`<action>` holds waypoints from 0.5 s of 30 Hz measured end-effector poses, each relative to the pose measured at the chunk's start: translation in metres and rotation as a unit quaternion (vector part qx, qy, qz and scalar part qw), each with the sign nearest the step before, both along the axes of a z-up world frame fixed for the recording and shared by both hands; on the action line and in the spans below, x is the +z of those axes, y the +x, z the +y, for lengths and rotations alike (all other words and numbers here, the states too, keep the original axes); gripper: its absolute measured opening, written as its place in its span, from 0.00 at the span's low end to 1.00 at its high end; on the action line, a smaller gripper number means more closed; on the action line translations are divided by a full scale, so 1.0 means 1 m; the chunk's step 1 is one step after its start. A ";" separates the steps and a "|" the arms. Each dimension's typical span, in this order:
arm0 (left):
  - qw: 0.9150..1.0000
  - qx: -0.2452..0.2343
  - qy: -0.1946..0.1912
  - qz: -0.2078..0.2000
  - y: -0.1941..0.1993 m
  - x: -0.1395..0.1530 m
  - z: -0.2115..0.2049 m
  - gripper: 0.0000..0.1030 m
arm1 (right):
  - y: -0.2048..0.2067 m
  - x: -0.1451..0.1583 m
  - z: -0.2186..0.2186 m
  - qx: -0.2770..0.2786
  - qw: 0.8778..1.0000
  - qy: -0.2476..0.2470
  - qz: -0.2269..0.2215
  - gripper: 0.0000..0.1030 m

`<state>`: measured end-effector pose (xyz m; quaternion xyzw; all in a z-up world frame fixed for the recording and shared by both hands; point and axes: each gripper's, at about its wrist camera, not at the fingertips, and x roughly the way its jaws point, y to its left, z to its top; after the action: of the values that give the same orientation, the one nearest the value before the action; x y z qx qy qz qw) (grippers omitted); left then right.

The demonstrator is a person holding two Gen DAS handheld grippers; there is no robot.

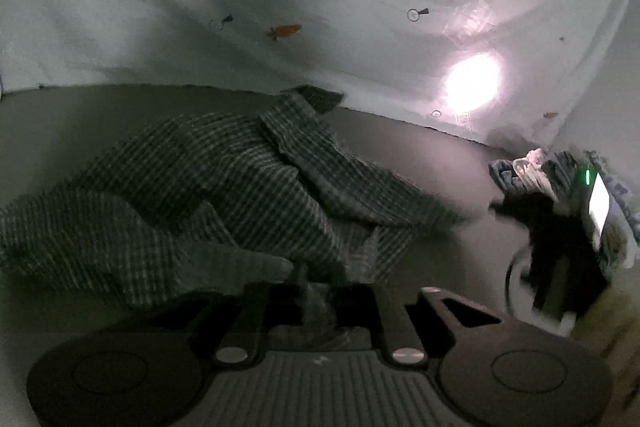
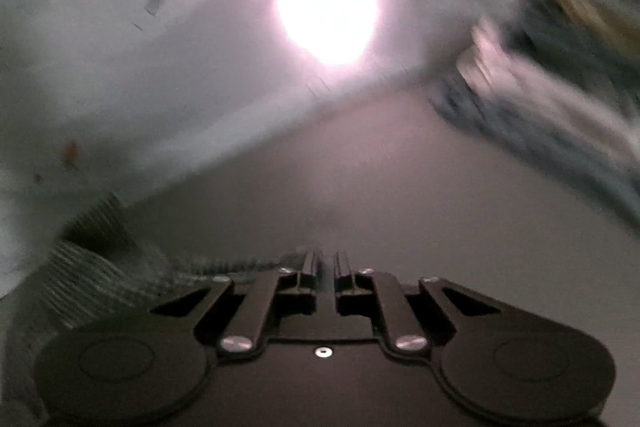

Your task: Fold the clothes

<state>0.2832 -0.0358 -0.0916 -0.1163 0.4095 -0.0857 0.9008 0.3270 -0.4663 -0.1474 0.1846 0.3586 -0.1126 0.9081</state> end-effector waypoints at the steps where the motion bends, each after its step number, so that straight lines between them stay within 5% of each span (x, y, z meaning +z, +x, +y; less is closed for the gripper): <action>1: 1.000 0.011 0.001 0.004 0.003 -0.001 0.005 0.22 | -0.013 -0.008 0.005 0.002 1.000 -0.006 0.005 0.34; 7: 0.995 0.089 0.036 0.037 0.022 -0.010 0.043 0.23 | -0.034 0.000 0.048 0.038 0.999 0.001 0.003 0.35; 15: 0.982 0.165 0.063 0.064 0.064 -0.034 0.118 0.39 | 0.005 0.016 0.143 0.165 0.985 -0.051 -0.025 0.48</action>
<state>0.3476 0.0824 -0.1259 -0.1306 0.4462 0.0978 0.8799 0.3317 -0.3230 -0.1310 0.0793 0.3552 0.0259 0.9311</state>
